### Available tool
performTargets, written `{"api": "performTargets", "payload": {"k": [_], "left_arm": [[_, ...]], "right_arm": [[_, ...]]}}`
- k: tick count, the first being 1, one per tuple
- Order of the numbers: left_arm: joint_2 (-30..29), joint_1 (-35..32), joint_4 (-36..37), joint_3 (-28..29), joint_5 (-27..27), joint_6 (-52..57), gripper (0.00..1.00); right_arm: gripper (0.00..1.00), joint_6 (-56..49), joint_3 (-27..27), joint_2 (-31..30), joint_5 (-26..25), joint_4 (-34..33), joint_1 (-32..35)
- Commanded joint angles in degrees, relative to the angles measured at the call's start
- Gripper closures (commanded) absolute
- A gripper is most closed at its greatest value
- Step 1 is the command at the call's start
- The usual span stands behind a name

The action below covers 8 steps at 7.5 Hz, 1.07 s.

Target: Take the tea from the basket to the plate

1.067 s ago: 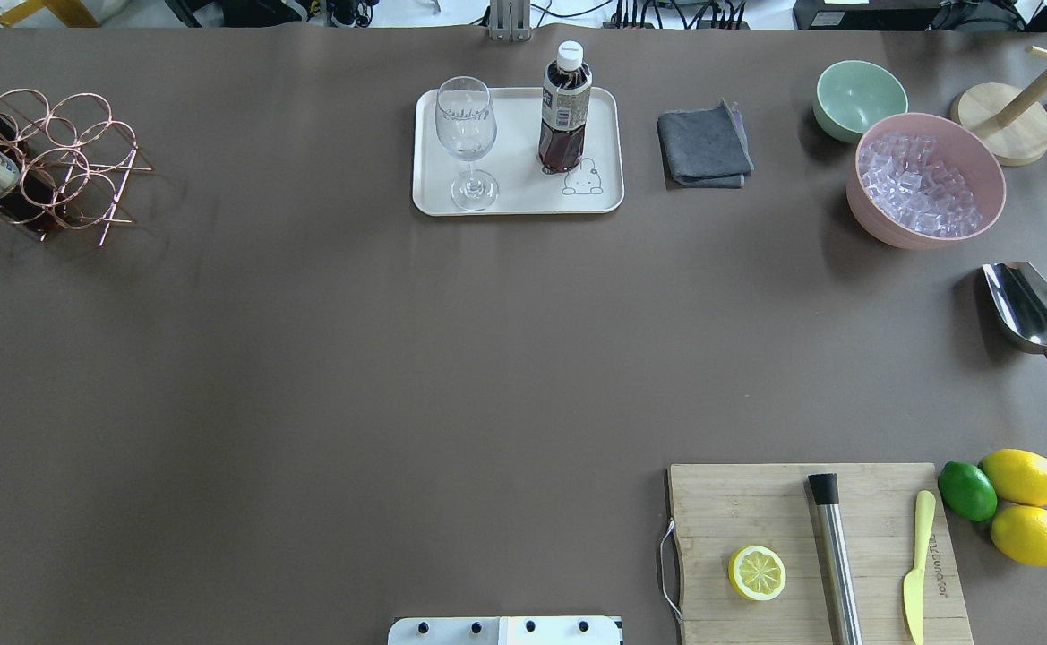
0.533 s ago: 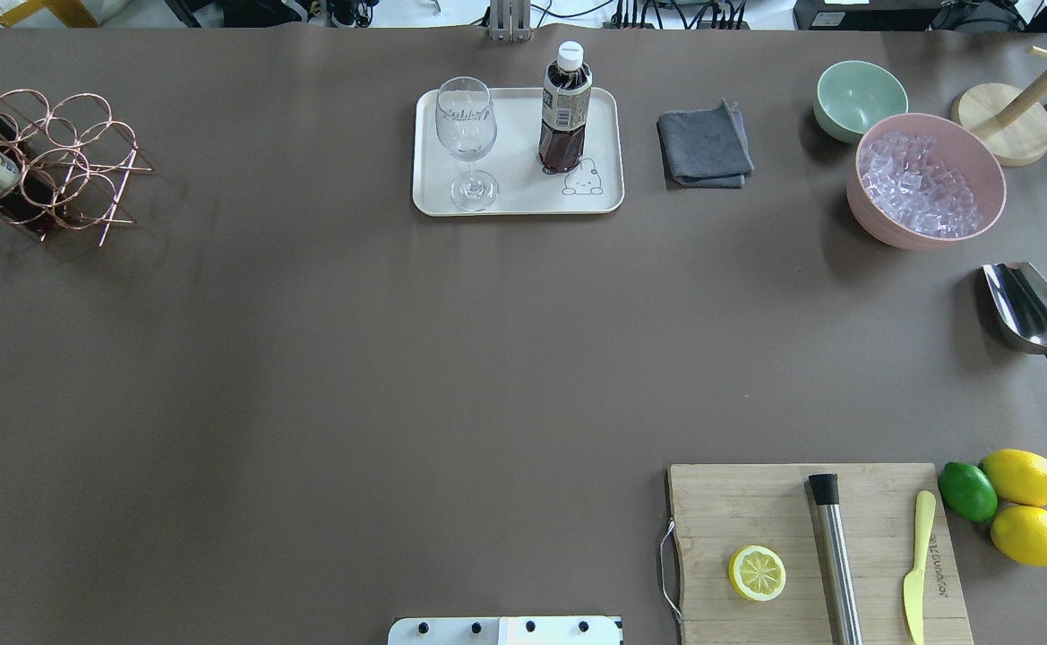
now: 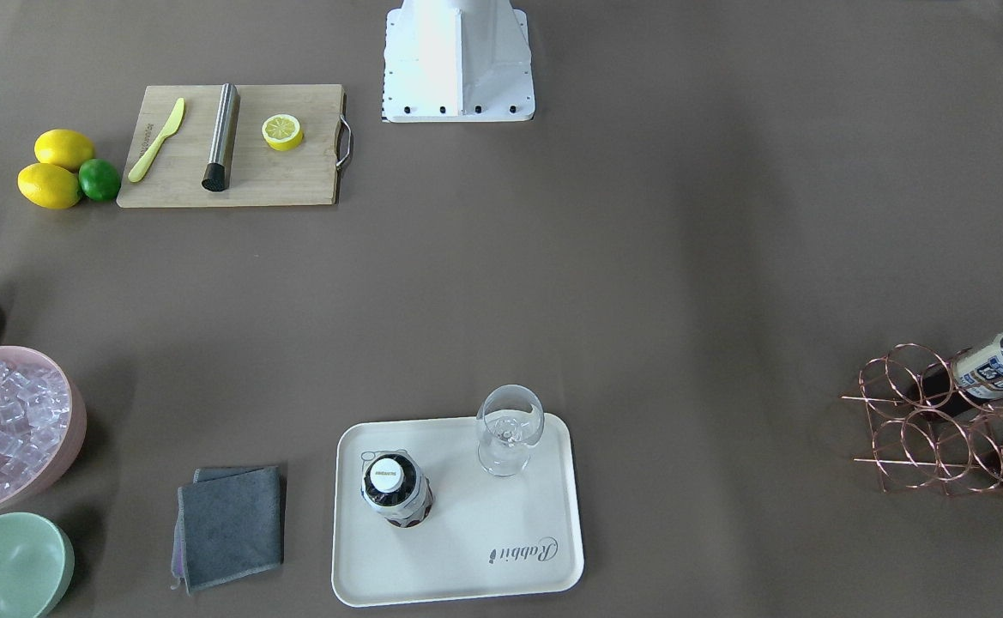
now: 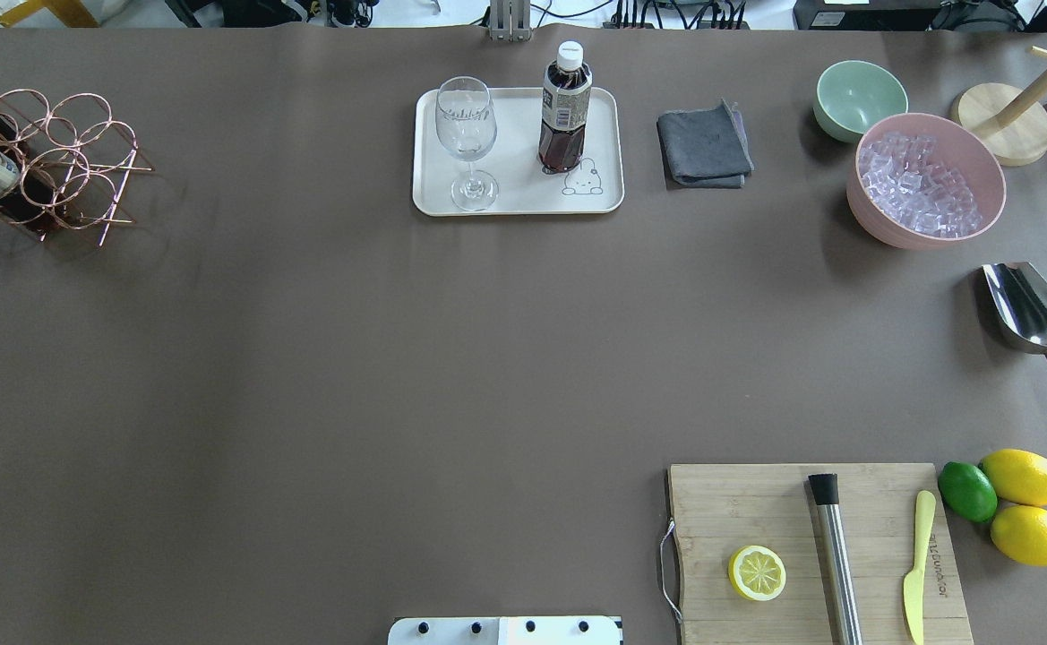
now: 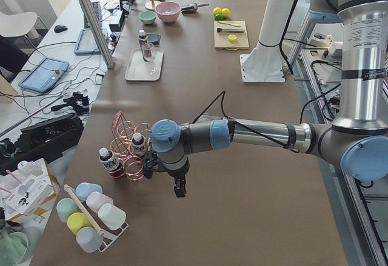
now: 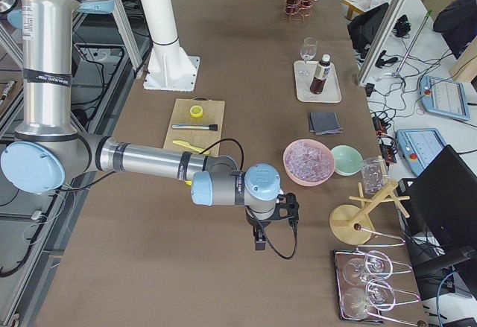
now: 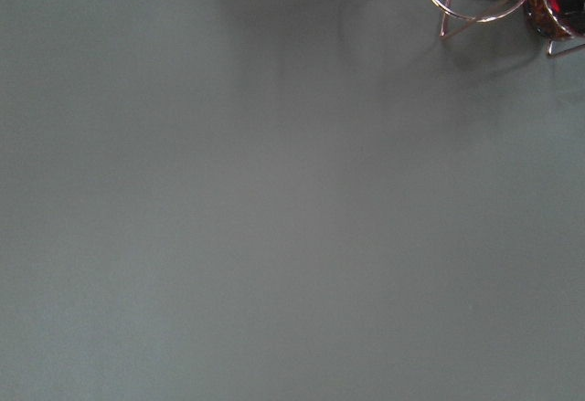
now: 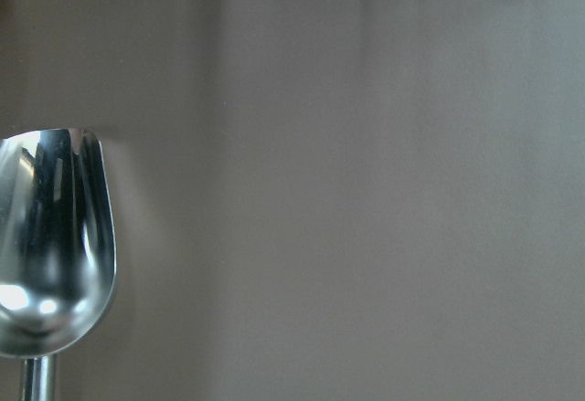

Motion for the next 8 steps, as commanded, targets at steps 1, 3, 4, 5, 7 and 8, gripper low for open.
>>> {"api": "performTargets", "payload": {"k": [1, 3, 4, 5, 7, 8], "left_arm": [[-0.18, 0.18, -3.72, 1.48, -0.14, -0.21, 0.01], [-0.27, 0.54, -3.63, 1.56, -0.14, -0.21, 0.01], [-0.27, 0.62, -3.63, 1.48, -0.14, -0.21, 0.01], [-0.27, 0.62, -3.63, 1.47, -0.14, -0.21, 0.01], [-0.27, 0.62, -3.63, 1.47, -0.14, -0.21, 0.01], [-0.36, 0.62, -3.63, 1.47, -0.14, -0.21, 0.01]], "right_arm": [[0.0, 0.01, -1.07, -0.35, -0.28, 0.06, 0.0], [0.0, 0.1, -1.86, 0.52, -0.1, 0.15, 0.0], [0.0, 0.62, -1.95, 0.44, 0.07, 0.06, 0.0], [0.0, 4.37, -2.04, 0.52, 0.07, 0.23, 0.0], [0.0, 5.55, -2.21, 0.44, 0.07, 0.41, 0.0], [0.0, 5.46, -2.13, 0.44, 0.16, 0.58, 0.0]]}}
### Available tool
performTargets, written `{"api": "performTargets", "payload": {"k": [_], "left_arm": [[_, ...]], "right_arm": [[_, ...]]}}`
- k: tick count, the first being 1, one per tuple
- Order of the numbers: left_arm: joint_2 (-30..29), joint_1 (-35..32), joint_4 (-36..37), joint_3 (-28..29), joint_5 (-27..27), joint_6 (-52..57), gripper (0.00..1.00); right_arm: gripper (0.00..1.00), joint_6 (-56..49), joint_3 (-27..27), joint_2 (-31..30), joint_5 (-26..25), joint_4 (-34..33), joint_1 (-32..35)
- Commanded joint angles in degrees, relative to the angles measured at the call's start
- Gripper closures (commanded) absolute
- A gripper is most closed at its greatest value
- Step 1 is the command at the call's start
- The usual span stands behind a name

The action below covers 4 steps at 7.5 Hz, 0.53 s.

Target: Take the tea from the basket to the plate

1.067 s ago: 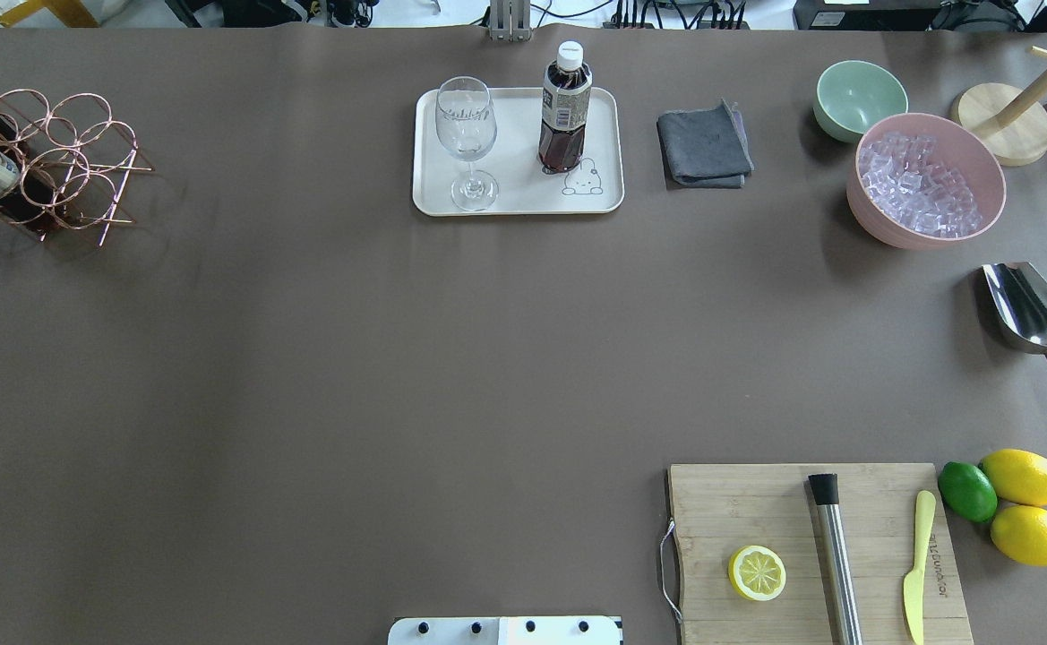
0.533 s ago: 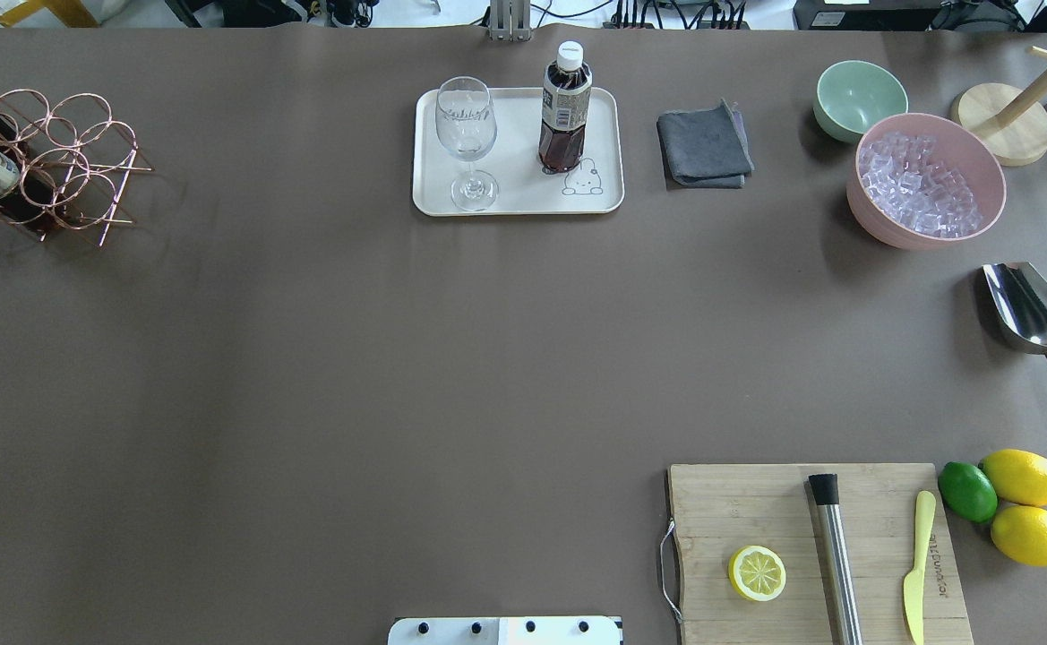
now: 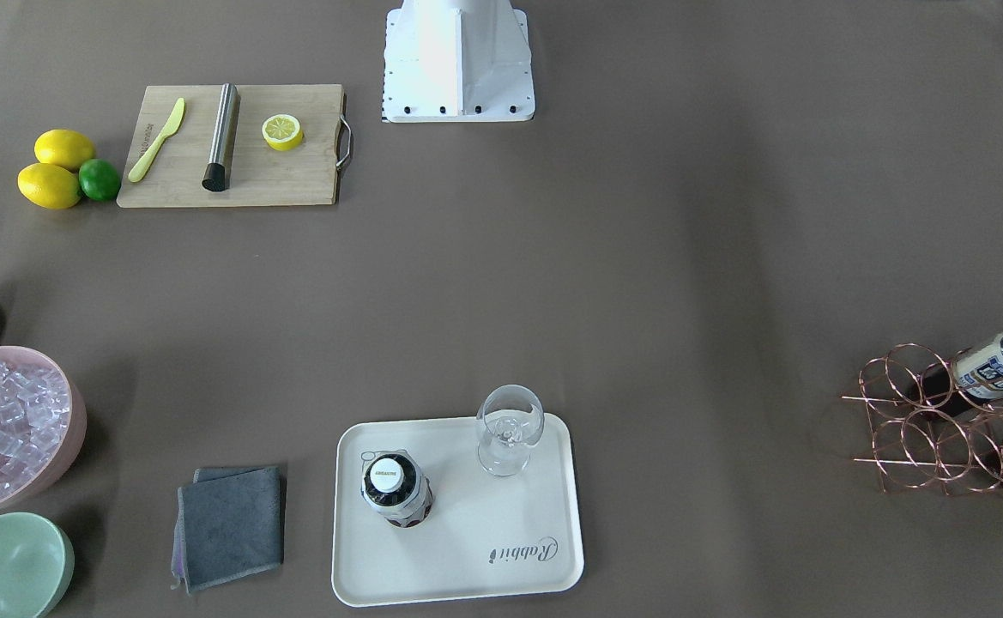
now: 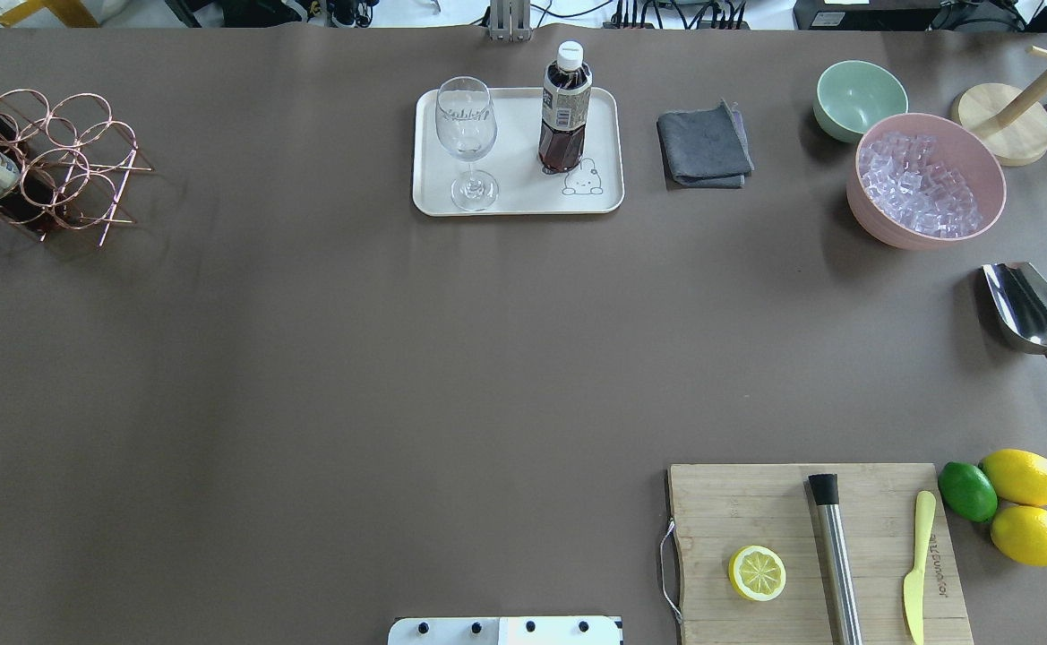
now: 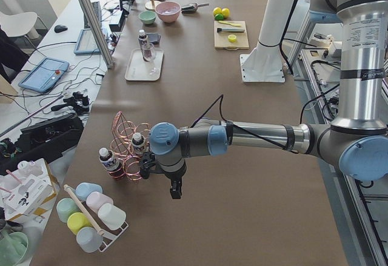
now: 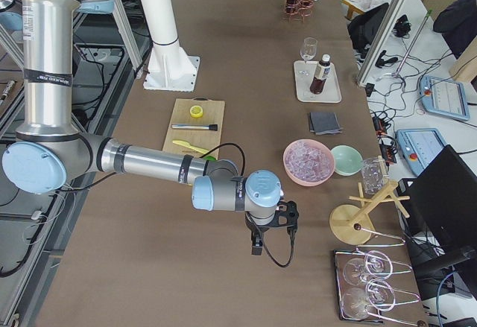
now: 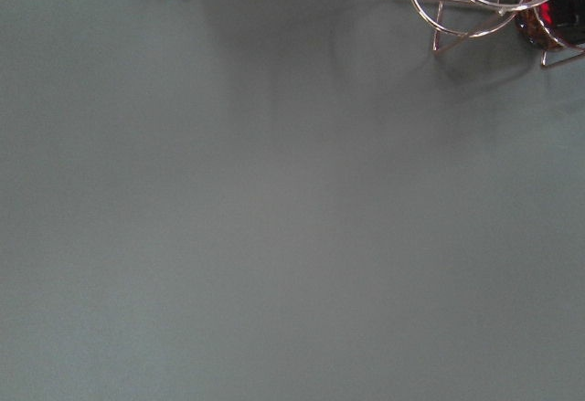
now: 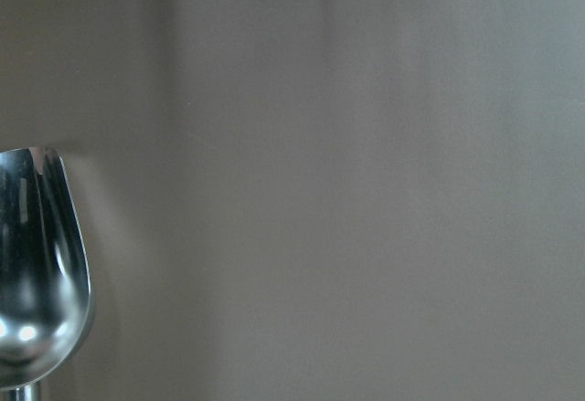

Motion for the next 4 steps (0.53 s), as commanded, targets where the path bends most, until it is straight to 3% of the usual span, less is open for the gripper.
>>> {"api": "performTargets", "payload": {"k": [1, 4], "left_arm": [[-0.09, 0.01, -0.03, 0.0, 0.0, 0.0, 0.01], [-0.09, 0.01, 0.05, 0.08, 0.0, 0.0, 0.01]], "right_arm": [[0.0, 0.53, -0.06, -0.04, -0.06, 0.25, 0.0], [0.0, 0.26, -0.06, -0.04, -0.32, 0.42, 0.0]]}}
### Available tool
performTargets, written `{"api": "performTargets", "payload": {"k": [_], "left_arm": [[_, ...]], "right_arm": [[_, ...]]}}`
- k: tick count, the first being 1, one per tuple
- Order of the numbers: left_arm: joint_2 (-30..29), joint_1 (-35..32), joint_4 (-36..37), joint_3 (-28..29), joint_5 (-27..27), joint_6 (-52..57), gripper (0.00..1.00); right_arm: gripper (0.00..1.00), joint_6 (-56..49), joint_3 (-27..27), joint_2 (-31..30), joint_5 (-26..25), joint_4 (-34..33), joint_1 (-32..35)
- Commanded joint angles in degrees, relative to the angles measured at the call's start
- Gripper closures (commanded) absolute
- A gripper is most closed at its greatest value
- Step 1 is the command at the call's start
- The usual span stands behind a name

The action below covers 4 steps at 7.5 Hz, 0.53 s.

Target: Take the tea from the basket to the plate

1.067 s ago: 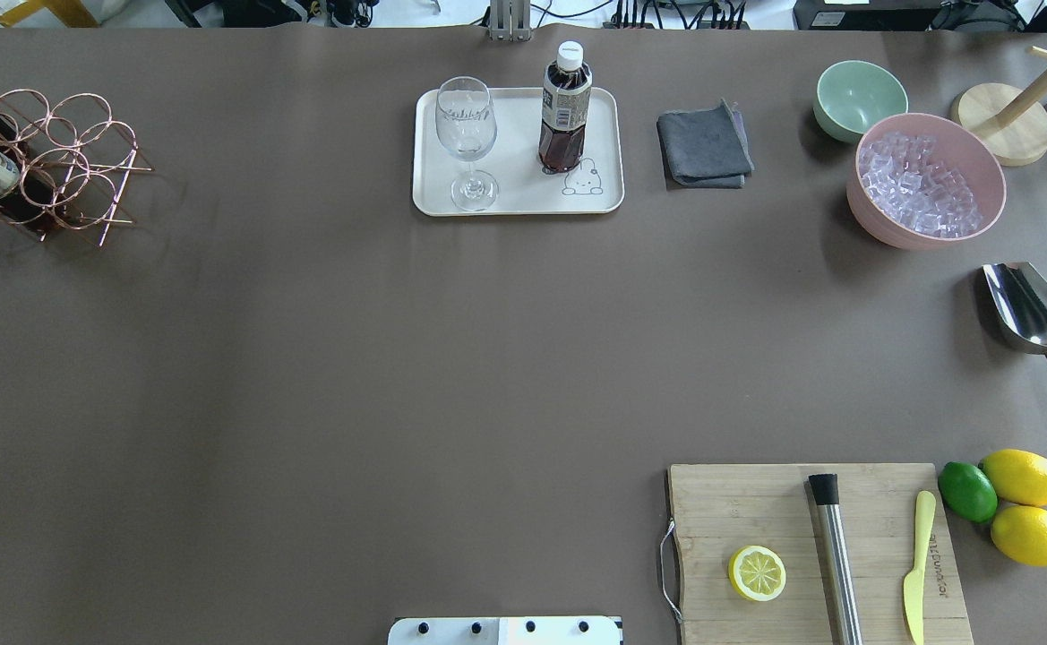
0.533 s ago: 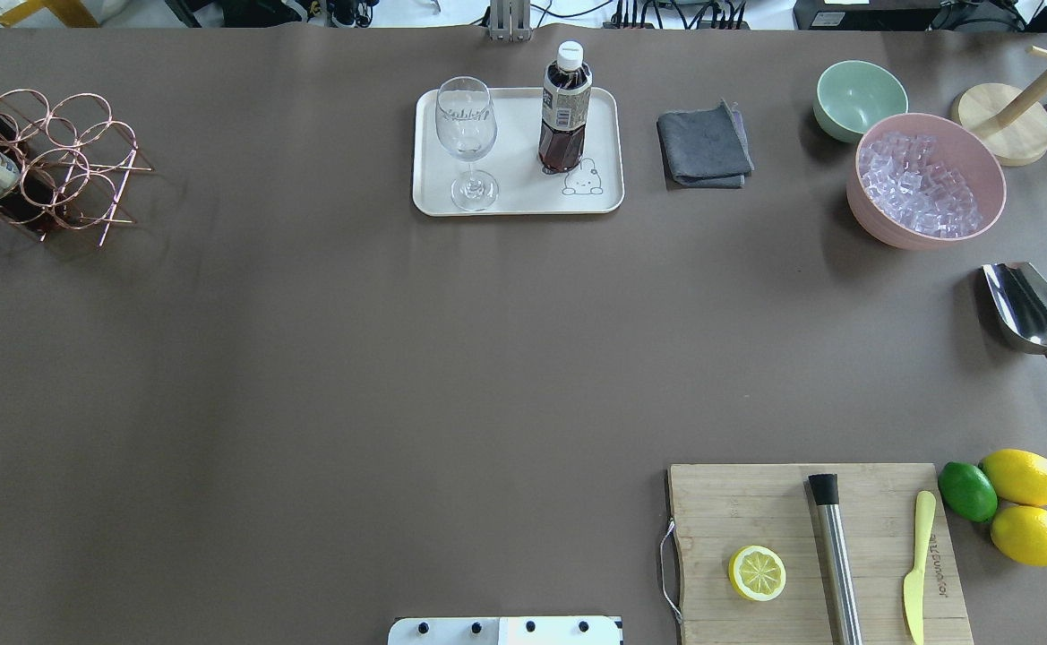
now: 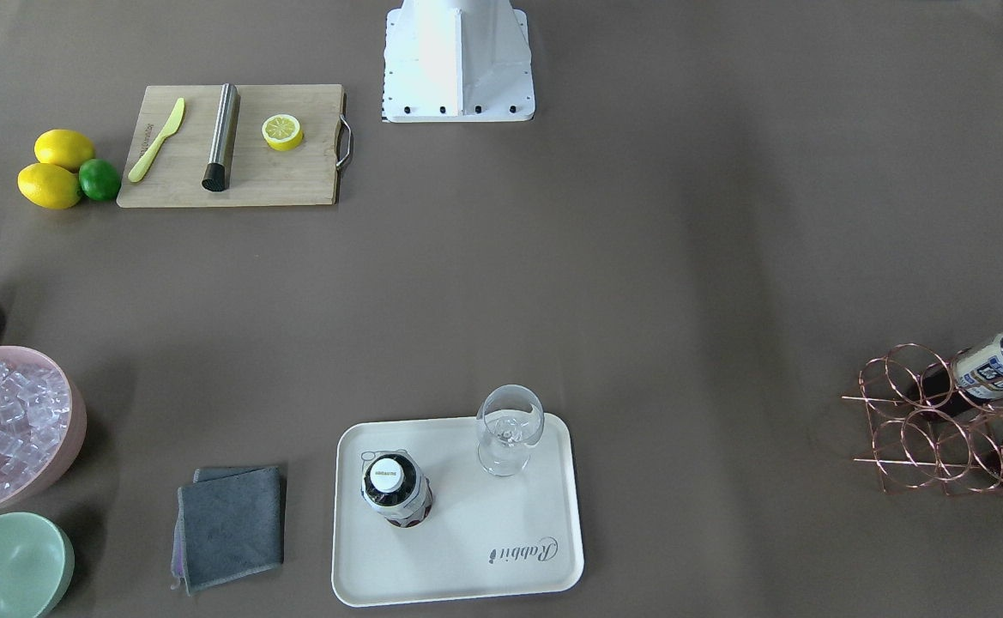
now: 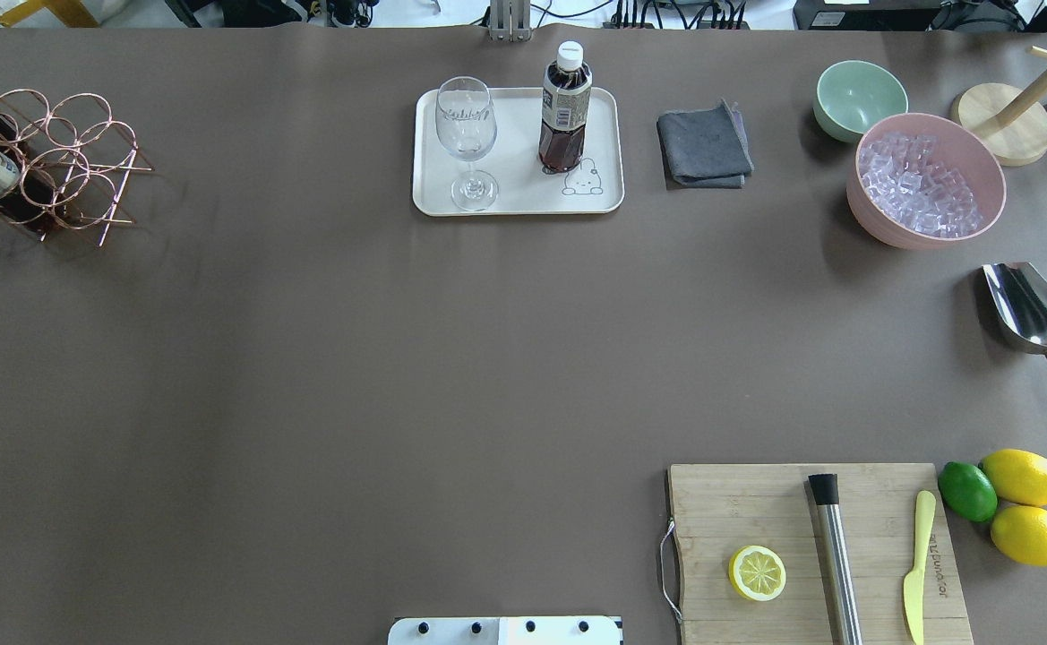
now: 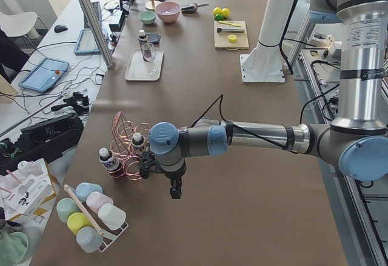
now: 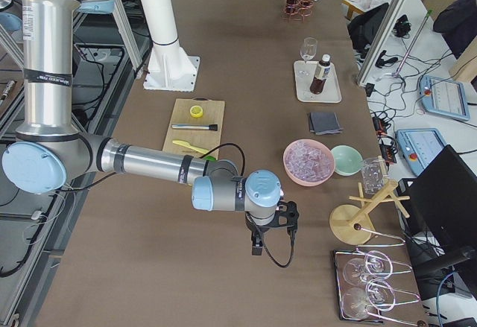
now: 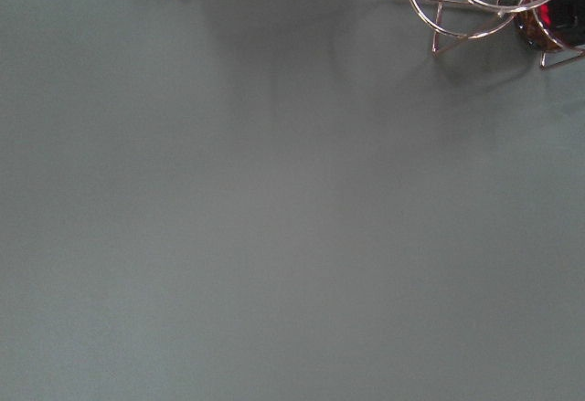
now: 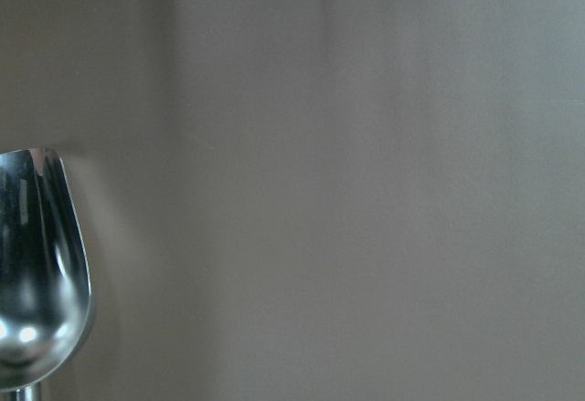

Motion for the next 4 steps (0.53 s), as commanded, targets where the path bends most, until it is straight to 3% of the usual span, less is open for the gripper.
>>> {"api": "performTargets", "payload": {"k": [1, 4], "left_arm": [[0.0, 0.0, 0.08, 0.15, 0.0, 0.0, 0.01], [0.08, 0.0, 0.08, -0.12, 0.0, 0.09, 0.01]], "right_arm": [[0.0, 0.23, 0.08, 0.0, -0.03, 0.04, 0.0], [0.0, 0.32, -0.01, -0.26, 0.23, 0.04, 0.0]]}}
